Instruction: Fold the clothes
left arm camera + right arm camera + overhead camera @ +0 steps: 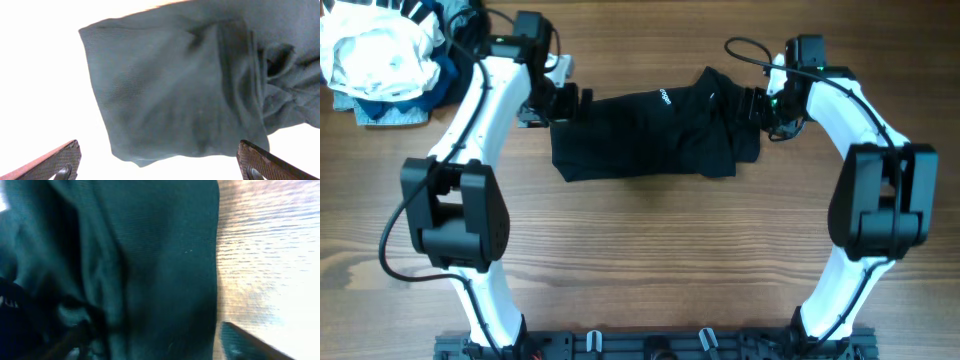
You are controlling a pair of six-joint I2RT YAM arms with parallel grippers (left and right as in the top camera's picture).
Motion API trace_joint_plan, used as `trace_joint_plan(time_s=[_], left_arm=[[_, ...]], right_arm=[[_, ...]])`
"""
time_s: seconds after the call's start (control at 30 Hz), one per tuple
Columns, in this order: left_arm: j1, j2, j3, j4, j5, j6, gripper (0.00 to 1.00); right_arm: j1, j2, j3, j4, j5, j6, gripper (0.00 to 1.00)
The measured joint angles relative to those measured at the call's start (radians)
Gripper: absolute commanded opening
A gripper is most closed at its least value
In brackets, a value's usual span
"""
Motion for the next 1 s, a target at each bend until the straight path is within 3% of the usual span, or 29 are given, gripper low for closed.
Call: trace_joint_plan(time_s=[0.13,0.3,0.37,0.53,0.6,0.87,1.0], left_arm=[[0.022,0.000,0.000,0.000,0.000,-0.003,1.00],[0.020,0.000,0.000,0.002,0.000,-0.003,1.00],[0.021,0.000,0.000,0.007,0.000,-0.003,1.00],[0.021,0.000,0.000,0.016,0.000,-0.003,1.00],[0.021,0.000,0.000,0.017,0.000,-0.003,1.00],[0.021,0.000,0.000,0.016,0.000,-0.003,1.00],[0.021,0.000,0.000,0.016,0.000,-0.003,1.00]], right_arm=[[-0.048,0.021,0.001,0.020,-0.090,-0.001,0.97],[-0.099,0.036,0.001,0.026,-0.224,-0.026,0.93],[-0.103,0.051,0.001,0.024,-0.313,-0.041,0.84],[-0.073,0.076,0.000,-0.013,-0.399,-0.040,0.41],[-0.062,0.080,0.000,-0.011,-0.399,-0.019,0.31],[-0.137,0.081,0.000,0.013,-0.395,0.012,0.19],[-0.231,0.080,0.008,-0.034,-0.395,-0.034,0.19]])
